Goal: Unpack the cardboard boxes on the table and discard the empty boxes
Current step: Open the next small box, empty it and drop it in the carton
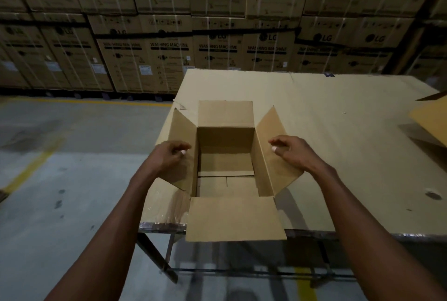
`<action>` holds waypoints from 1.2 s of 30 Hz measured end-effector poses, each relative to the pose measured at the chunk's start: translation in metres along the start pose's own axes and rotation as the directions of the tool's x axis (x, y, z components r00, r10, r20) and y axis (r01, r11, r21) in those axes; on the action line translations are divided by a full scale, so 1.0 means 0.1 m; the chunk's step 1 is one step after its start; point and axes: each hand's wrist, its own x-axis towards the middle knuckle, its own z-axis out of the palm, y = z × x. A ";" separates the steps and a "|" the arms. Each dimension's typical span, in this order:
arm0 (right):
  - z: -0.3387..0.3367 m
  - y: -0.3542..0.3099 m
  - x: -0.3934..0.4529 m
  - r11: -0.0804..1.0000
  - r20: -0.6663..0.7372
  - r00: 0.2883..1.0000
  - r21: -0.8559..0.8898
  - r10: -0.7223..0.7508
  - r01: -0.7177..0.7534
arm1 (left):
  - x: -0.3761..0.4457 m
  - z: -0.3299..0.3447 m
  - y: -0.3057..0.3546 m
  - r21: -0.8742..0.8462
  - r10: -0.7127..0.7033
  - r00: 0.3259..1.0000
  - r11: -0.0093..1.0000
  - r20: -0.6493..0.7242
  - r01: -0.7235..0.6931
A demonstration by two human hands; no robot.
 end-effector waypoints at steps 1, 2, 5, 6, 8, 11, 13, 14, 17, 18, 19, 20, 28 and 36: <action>0.05 -0.06 0.01 1.000 0.020 1.000 -0.013 0.004 -0.004 | 0.01 0.05 0.03 0.050 -0.003 1.000 0.999 0.015 0.002; 0.10 -0.11 0.01 0.999 0.026 1.000 -0.037 0.003 -0.002 | 0.03 0.09 0.05 0.093 -0.009 1.000 0.996 0.005 0.009; 0.21 -0.20 0.00 0.988 -0.007 1.000 -0.153 -0.011 0.010 | 0.04 0.17 0.09 0.129 -0.021 0.998 0.991 -0.062 0.028; 0.22 -0.19 0.01 0.983 -0.017 1.000 -0.183 -0.021 0.017 | 0.05 0.18 0.10 0.128 -0.019 0.998 0.991 -0.066 0.027; 0.21 -0.16 0.01 0.978 -0.037 0.999 -0.208 -0.017 0.009 | 0.07 0.16 0.12 0.136 -0.024 0.997 0.990 -0.071 0.033; 0.17 -0.13 -0.04 0.984 -0.070 0.998 -0.178 0.010 -0.022 | 0.06 0.14 0.14 0.145 -0.012 0.995 0.989 -0.101 0.027; 0.14 -0.12 -0.12 0.988 -0.090 0.996 -0.148 0.025 -0.038 | 0.05 0.13 0.17 0.135 0.015 0.994 0.991 -0.104 0.000; 0.13 -0.11 -0.18 0.989 -0.106 0.994 -0.141 0.031 -0.046 | 0.05 0.13 0.20 0.130 0.026 0.995 0.991 -0.099 -0.013; 0.10 -0.07 -0.43 0.987 -0.167 0.983 -0.129 0.071 -0.093 | 0.04 0.13 0.33 0.133 0.061 0.997 0.990 -0.057 -0.053; 0.08 -0.05 -0.53 0.986 -0.188 0.978 -0.122 0.091 -0.115 | 0.03 0.13 0.39 0.143 0.085 0.996 0.987 -0.040 -0.078; 0.05 -0.02 -0.63 0.984 -0.207 0.972 -0.113 0.112 -0.137 | 0.03 0.14 0.46 0.152 0.115 0.993 0.982 -0.025 -0.110; 0.02 0.01 -0.74 0.982 -0.227 0.965 -0.101 0.135 -0.161 | 0.03 0.16 0.53 0.155 0.148 0.989 0.977 -0.008 -0.145; -0.44 0.32 -1.80 0.924 -0.410 0.842 0.008 0.351 -0.382 | 0.01 0.66 1.25 0.097 0.361 0.920 0.921 0.152 -0.378; -1.15 0.90 -2.72 0.857 -0.544 0.716 0.014 0.438 -0.514 | -0.35 1.42 2.26 0.008 0.493 0.833 0.859 0.251 -0.511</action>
